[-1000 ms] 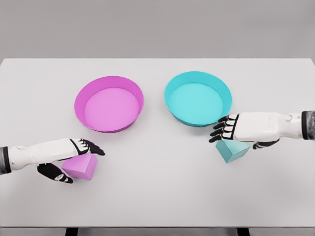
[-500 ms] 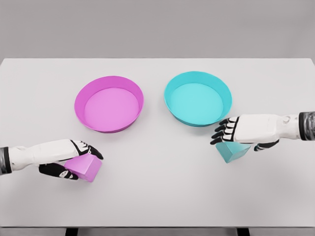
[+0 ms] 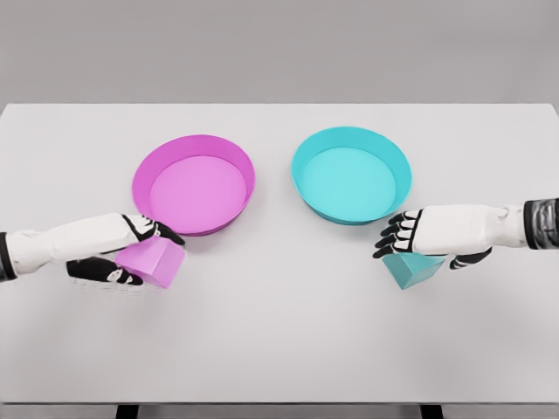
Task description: Place the blocks in the corresponding plates according to their colors
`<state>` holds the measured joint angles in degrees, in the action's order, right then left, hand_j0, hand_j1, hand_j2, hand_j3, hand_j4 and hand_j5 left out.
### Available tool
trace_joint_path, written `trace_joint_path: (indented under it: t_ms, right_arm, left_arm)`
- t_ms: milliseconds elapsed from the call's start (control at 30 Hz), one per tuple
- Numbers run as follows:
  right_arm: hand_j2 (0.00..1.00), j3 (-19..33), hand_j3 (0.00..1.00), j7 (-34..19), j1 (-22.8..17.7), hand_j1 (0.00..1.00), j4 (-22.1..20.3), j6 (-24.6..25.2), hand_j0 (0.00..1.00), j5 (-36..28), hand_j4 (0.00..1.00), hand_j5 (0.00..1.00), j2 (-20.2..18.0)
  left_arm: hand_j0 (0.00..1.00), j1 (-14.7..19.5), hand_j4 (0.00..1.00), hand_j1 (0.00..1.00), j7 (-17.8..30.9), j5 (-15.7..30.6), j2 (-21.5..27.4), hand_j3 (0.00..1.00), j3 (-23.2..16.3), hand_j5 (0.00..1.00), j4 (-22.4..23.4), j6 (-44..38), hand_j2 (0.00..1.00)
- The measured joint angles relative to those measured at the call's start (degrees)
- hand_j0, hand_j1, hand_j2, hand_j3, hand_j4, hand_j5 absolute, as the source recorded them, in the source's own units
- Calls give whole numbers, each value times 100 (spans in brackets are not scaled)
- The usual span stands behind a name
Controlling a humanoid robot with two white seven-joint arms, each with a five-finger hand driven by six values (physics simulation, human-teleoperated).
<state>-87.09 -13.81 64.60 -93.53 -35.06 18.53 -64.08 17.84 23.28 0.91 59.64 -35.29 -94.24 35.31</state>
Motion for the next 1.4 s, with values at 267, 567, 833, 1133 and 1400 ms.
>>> trace_joint_path:
  t_ms: [267,567,833,1133,1400]
  right_arm:
    - [100,2,100,-122,-9,100,5,-1,100,5,100,100,35]
    - [100,4,100,-133,-9,100,1,-1,100,-4,100,100,109]
    - [85,10,85,-145,-26,85,-12,-1,85,42,85,85,124]
    - [77,43,77,-141,-8,77,-28,-1,77,58,77,77,140]
    - [66,113,66,-134,18,66,-57,-1,66,43,66,66,140]
  left_arm:
    - [55,448,55,55,-51,22,-121,55,12,55,17,-300,55]
    - [55,1151,55,55,-32,-17,-601,55,14,55,731,-567,55]
    - [59,1459,59,59,-6,-85,-1203,59,-1,59,1449,-811,59]
    - [98,1653,98,98,-18,-570,-1960,98,-29,98,2252,-923,98]
    - [100,1749,100,100,-22,-651,-2005,100,-26,100,2303,-902,100]
